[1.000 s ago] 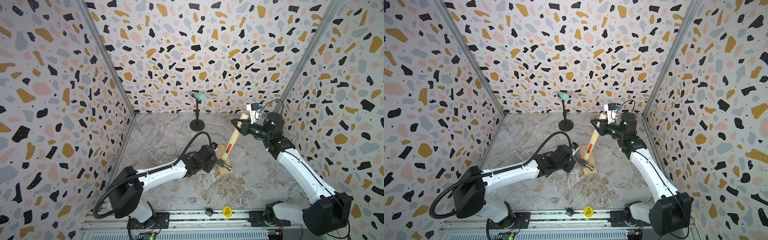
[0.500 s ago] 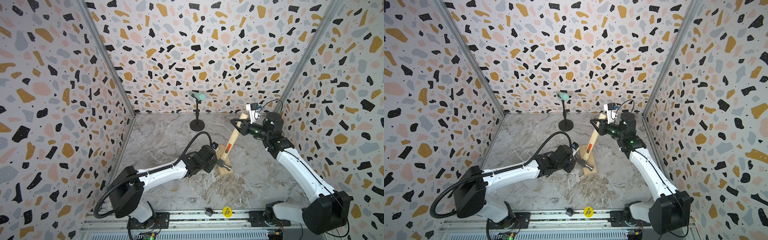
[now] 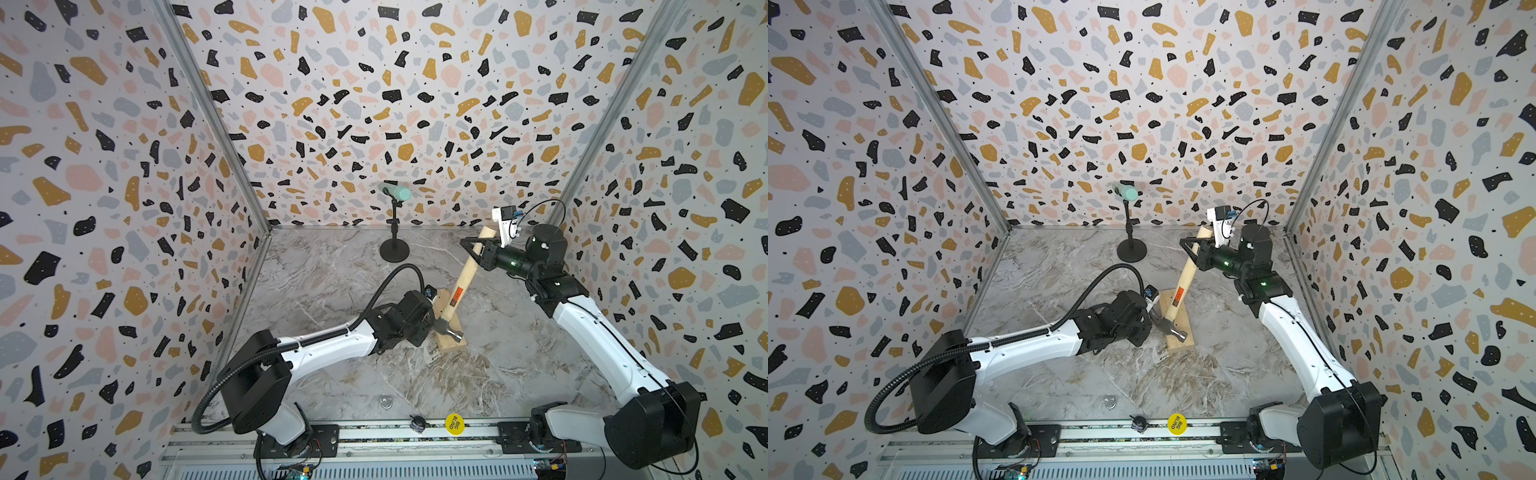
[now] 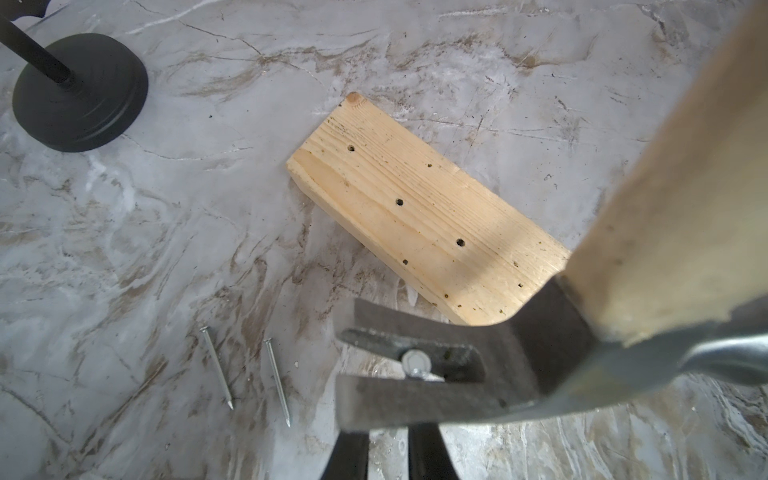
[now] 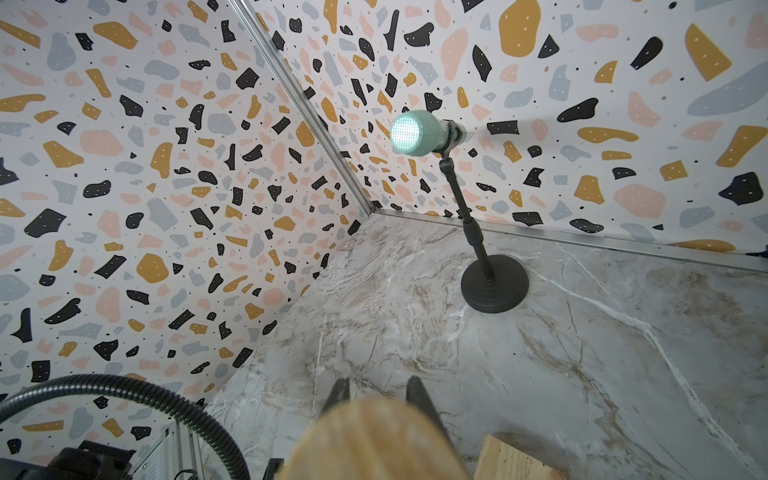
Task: Use a claw hammer to pull out a nail
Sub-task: Pick up the nail with the hammer.
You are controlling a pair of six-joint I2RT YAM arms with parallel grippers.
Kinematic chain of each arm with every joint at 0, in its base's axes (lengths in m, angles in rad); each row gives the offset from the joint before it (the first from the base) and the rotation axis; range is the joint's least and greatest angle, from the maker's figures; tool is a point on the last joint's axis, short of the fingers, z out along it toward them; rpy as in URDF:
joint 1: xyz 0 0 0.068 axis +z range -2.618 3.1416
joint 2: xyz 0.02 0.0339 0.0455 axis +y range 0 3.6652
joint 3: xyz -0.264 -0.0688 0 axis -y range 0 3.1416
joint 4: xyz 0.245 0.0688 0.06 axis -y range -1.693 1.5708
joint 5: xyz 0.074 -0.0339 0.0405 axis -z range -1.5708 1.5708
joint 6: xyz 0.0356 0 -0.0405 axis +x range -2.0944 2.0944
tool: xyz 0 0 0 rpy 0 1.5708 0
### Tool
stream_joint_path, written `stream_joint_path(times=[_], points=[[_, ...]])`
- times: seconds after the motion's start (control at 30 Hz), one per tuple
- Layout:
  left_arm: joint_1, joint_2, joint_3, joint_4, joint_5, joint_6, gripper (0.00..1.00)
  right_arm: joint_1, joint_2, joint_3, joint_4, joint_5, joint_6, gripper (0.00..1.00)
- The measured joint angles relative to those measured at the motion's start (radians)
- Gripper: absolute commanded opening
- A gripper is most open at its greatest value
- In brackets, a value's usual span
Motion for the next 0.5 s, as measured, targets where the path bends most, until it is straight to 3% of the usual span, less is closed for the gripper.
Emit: stream_joint_path(times=[0.5], points=[[-0.001, 0.000, 0.000, 0.000, 0.000, 0.011, 0.05, 0.000, 0.000, 0.000, 0.001, 0.000, 0.000, 0.00]])
